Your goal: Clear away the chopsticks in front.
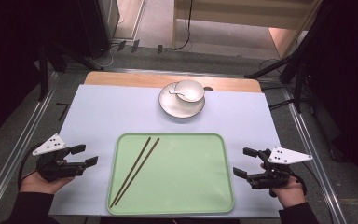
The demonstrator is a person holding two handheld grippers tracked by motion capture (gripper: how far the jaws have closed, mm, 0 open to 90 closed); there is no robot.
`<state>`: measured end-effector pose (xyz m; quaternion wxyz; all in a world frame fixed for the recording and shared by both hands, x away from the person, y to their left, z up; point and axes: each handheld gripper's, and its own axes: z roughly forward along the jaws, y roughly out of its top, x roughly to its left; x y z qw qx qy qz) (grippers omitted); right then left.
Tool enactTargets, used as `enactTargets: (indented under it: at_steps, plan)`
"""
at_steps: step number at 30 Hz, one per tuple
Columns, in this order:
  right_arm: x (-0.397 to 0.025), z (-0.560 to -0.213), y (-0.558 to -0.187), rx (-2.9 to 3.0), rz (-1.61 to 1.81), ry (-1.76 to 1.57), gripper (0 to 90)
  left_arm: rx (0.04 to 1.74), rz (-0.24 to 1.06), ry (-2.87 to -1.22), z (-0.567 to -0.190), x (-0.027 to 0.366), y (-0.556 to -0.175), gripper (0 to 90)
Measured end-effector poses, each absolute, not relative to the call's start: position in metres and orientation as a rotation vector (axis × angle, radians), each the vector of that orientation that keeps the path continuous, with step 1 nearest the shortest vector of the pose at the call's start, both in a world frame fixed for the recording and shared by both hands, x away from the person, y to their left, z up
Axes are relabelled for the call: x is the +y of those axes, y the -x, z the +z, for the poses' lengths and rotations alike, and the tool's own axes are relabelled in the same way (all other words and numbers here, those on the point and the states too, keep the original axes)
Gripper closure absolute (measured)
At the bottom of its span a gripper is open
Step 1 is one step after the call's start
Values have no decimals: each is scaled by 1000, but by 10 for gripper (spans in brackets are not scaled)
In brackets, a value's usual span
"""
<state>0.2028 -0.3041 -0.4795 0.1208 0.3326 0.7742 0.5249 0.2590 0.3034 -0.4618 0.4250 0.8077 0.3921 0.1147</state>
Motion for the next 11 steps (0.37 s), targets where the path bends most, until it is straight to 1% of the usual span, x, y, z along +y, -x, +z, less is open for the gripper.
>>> enactTargets:
  at_steps: [11]
  plan:
    - [-304,-479,-203,2264,1530,-973,173,988,280,-2019,-462,305,-260,290]
